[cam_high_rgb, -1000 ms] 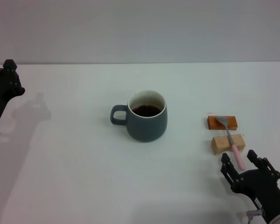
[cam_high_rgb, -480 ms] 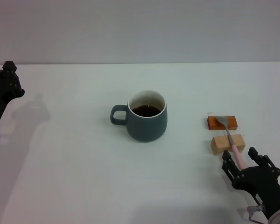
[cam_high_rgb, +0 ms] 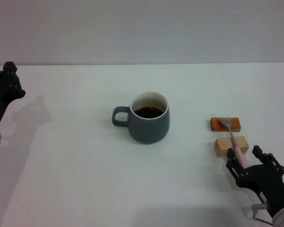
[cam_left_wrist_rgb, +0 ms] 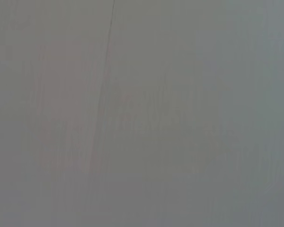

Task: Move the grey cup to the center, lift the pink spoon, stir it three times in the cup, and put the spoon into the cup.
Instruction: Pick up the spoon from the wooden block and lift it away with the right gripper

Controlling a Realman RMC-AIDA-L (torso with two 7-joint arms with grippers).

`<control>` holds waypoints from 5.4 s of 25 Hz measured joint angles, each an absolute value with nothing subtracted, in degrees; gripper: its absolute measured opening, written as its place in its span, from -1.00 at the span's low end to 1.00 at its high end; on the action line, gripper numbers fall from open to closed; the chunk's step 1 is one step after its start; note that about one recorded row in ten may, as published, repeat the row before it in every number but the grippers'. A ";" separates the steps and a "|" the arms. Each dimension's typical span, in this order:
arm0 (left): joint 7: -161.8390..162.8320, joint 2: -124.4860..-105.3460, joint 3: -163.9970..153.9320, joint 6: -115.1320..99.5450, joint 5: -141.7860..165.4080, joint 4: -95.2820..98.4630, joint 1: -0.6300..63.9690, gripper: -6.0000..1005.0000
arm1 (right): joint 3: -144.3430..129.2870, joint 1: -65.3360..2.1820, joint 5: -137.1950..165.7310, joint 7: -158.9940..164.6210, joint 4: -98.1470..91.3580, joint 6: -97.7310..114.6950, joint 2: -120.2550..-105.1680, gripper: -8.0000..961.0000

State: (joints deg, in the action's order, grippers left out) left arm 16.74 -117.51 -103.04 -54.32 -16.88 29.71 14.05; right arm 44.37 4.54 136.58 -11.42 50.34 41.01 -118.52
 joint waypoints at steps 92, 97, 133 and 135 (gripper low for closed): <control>17.26 -117.51 -102.48 -55.72 -16.87 29.96 13.46 -0.99 | 43.59 3.39 133.00 -11.34 50.70 38.35 -118.47 -0.59; 17.29 -117.51 -102.48 -55.61 -16.87 29.80 13.68 -0.99 | 43.59 3.25 133.06 -11.34 50.71 38.06 -118.38 -0.61; 17.32 -117.59 -102.87 -55.27 -16.87 28.91 14.33 -0.99 | 47.81 11.71 136.22 -25.68 66.27 31.20 -117.32 -0.68; 17.31 -117.60 -102.89 -55.22 -16.88 28.91 14.45 -0.99 | 49.06 13.15 136.26 -27.43 70.36 27.70 -116.94 -0.68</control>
State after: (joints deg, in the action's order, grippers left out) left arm 17.31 -117.60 -102.89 -55.22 -16.88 28.91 14.45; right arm 49.06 13.15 136.26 -27.43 70.36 27.70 -116.94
